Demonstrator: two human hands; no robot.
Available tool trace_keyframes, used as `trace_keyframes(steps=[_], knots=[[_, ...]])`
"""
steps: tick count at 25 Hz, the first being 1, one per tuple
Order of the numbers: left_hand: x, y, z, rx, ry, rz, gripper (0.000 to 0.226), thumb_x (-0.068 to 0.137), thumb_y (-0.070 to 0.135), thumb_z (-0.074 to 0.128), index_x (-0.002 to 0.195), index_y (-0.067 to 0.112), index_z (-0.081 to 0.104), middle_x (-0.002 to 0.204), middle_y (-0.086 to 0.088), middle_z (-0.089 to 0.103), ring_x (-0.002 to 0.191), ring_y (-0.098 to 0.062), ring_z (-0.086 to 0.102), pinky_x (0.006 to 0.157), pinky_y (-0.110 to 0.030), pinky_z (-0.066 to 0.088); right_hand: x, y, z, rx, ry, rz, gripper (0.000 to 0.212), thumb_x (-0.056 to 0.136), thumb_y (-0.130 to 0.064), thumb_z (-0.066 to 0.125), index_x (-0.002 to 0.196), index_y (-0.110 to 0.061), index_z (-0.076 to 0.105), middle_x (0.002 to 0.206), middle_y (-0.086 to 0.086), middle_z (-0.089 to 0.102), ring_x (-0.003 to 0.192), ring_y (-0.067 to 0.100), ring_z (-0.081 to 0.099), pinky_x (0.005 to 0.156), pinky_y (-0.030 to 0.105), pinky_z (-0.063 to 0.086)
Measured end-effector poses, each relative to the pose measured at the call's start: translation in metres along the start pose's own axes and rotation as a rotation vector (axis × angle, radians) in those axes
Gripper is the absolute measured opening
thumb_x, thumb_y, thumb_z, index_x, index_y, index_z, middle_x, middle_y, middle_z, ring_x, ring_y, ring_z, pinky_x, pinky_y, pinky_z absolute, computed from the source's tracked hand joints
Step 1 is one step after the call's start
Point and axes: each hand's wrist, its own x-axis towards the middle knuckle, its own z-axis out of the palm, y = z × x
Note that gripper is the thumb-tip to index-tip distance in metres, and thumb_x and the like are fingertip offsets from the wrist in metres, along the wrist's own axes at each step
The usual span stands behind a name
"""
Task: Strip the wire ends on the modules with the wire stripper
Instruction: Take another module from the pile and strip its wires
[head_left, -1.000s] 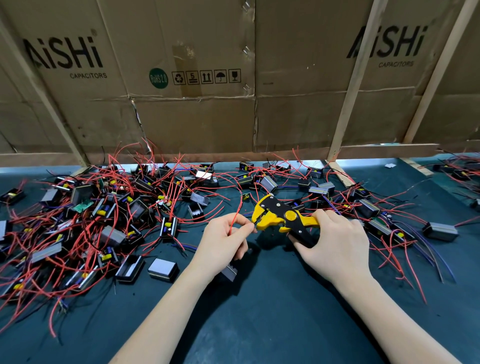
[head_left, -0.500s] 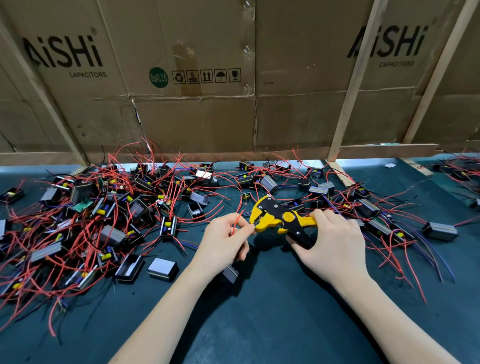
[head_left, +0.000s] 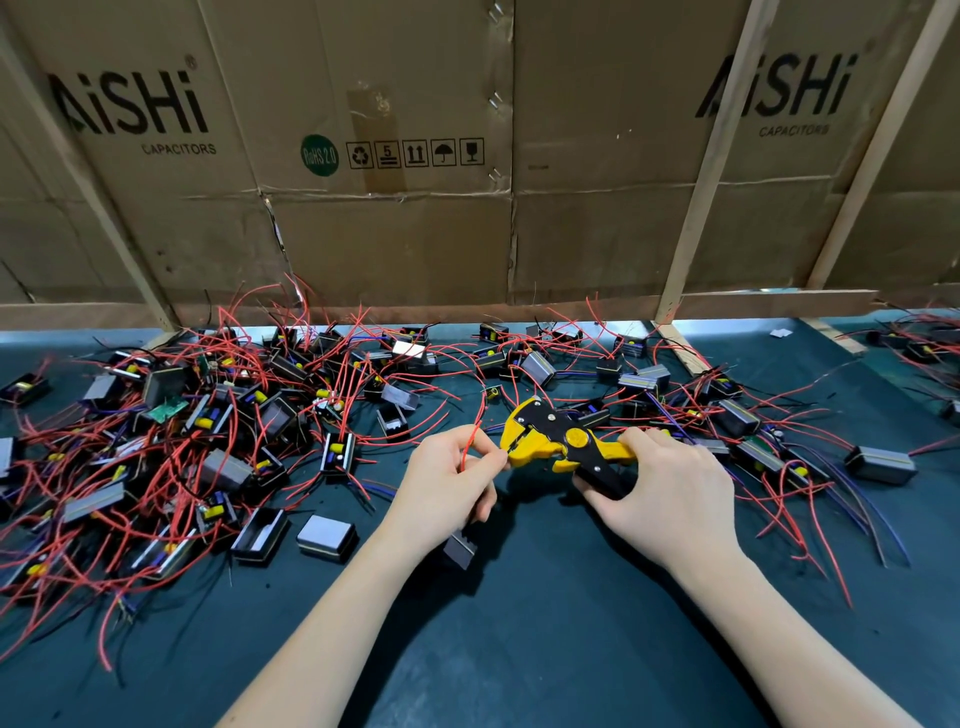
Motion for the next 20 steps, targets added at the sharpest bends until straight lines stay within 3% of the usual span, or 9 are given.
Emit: trace_keyframes(steps=[3,10,20], knots=[[-0.0007,0.0015,-0.0006,0.009,-0.003,0.000,0.015,0.094,0.012,0.054,0.081,0.004,0.059,0.039,-0.001,0.051,0.029,-0.008,0.035,0.037,-0.012,0.030,0.0002,0.0005,-0.0001,0.005,-0.010,-0.008,0.044,0.056,-0.053,0.085,0.070,-0.017,0.063,0.065,-0.003,0.063,0.059,0.030,0.062,0.058,0.027,0.034],[-0.0014,0.0035,-0.0023,0.035,-0.006,0.002,0.012,0.091,0.006,0.052,0.083,-0.003,0.057,0.037,-0.001,0.050,0.030,-0.008,0.035,0.037,-0.011,0.031,0.0002,-0.0013,-0.0023,0.003,-0.061,0.002,0.047,0.062,-0.058,0.079,0.079,-0.017,0.065,0.073,-0.002,0.065,0.071,0.029,0.064,0.063,0.033,0.045],[-0.0017,0.0052,-0.0027,0.038,-0.013,-0.003,0.012,0.090,0.005,0.052,0.082,-0.003,0.055,0.038,-0.001,0.050,0.031,-0.009,0.037,0.037,-0.010,0.031,0.0010,-0.0028,-0.0070,0.008,-0.097,0.032,0.040,0.062,-0.059,0.078,0.075,-0.023,0.065,0.072,-0.006,0.067,0.072,0.027,0.066,0.059,0.027,0.031]])
